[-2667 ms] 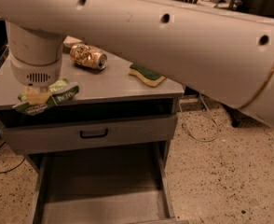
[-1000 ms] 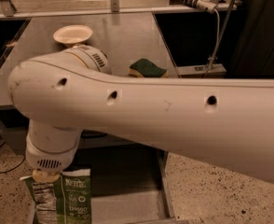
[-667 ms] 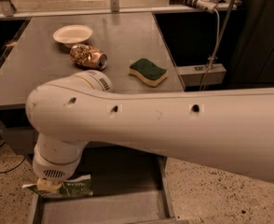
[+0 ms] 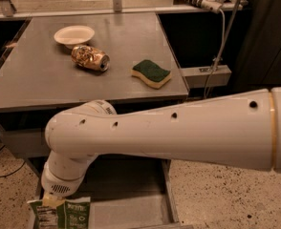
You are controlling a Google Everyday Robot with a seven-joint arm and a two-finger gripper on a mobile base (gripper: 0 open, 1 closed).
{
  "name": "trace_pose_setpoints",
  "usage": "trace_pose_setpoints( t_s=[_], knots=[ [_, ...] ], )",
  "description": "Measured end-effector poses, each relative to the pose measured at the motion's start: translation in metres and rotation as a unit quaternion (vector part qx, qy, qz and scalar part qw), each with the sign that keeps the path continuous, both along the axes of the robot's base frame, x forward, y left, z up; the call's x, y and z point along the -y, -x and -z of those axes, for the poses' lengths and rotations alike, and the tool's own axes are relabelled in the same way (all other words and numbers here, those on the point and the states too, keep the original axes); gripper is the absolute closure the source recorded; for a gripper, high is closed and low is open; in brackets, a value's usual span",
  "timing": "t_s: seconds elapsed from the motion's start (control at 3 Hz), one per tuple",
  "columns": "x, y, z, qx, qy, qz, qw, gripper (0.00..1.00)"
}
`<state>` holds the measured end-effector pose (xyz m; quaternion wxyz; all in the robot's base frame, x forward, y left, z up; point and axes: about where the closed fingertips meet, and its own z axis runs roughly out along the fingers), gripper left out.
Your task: Place green jalapeno chip bag into middle drawer
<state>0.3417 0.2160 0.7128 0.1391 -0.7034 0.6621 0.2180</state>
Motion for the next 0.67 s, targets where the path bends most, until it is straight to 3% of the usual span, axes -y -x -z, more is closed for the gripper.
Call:
trace_pose_setpoints(
  t_s=[0.67],
  knots=[
    [-0.002,-0.001,0.012,-0.006,-0.011,0.013,0.9998,1.00]
  ],
)
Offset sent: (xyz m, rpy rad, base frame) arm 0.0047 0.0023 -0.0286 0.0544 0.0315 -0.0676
